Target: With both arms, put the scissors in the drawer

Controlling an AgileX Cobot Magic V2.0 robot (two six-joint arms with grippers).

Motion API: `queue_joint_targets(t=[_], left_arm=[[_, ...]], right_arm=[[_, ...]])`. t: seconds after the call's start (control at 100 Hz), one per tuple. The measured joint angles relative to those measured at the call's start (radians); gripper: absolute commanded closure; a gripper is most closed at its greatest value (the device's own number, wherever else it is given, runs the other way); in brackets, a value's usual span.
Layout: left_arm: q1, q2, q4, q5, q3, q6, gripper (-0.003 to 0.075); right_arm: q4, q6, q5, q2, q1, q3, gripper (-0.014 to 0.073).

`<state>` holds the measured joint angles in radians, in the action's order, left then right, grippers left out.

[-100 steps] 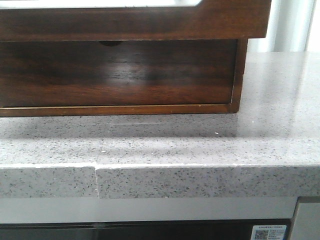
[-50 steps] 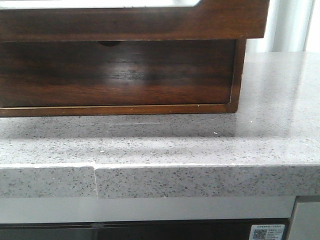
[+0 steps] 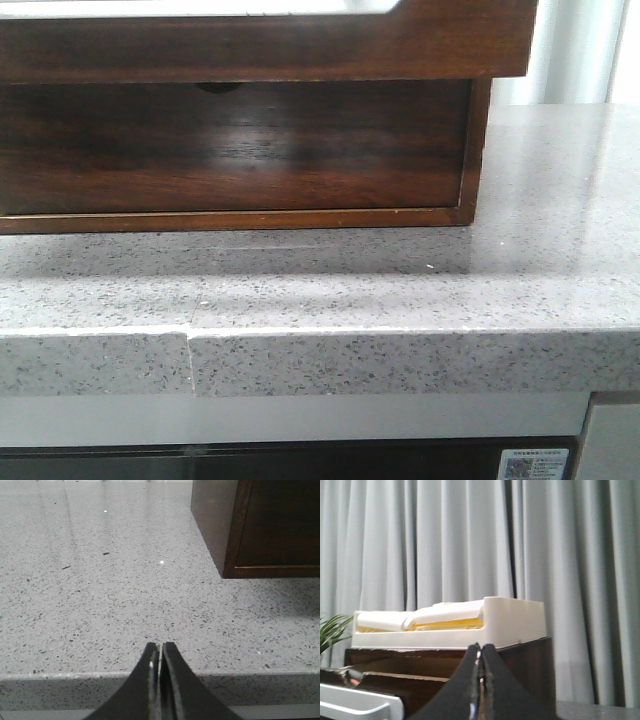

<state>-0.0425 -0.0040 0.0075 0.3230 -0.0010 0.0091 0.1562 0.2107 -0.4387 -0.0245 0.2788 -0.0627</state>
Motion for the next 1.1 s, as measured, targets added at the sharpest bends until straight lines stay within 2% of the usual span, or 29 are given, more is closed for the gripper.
queue_joint_targets(t=[0.1, 0.22, 0.34, 0.52, 0.76, 0.87, 0.97, 1.1], left_arm=[[0.0, 0.0, 0.0, 0.0, 0.0, 0.0, 0.0742], [0.0, 0.0, -0.007, 0.0, 0.0, 0.0, 0.0742], [0.0, 0.0, -0.007, 0.0, 0.0, 0.0, 0.0742], [0.0, 0.0, -0.007, 0.0, 0.0, 0.0, 0.0742], [0.0, 0.0, -0.007, 0.0, 0.0, 0.0, 0.0742], [0.0, 0.0, -0.007, 0.0, 0.0, 0.0, 0.0742], [0.0, 0.0, -0.007, 0.0, 0.0, 0.0, 0.0742], [0.0, 0.0, -0.007, 0.0, 0.0, 0.0, 0.0742]], right_arm=[[0.002, 0.071, -0.044, 0.032, -0.123, 0.068, 0.0635], [0.007, 0.121, -0.057, 0.036, -0.251, 0.073, 0.0635], [0.017, 0.131, 0.028, 0.036, -0.32, 0.073, 0.0635], [0.019, 0.102, 0.303, 0.036, -0.342, 0.073, 0.0635], [-0.114, -0.195, 0.57, 0.036, -0.342, 0.073, 0.0635], [-0.137, -0.253, 0.685, 0.036, -0.342, 0.073, 0.0635], [-0.141, -0.286, 0.761, 0.036, -0.342, 0.073, 0.0635], [-0.141, -0.3, 0.766, 0.036, -0.342, 0.073, 0.0635]])
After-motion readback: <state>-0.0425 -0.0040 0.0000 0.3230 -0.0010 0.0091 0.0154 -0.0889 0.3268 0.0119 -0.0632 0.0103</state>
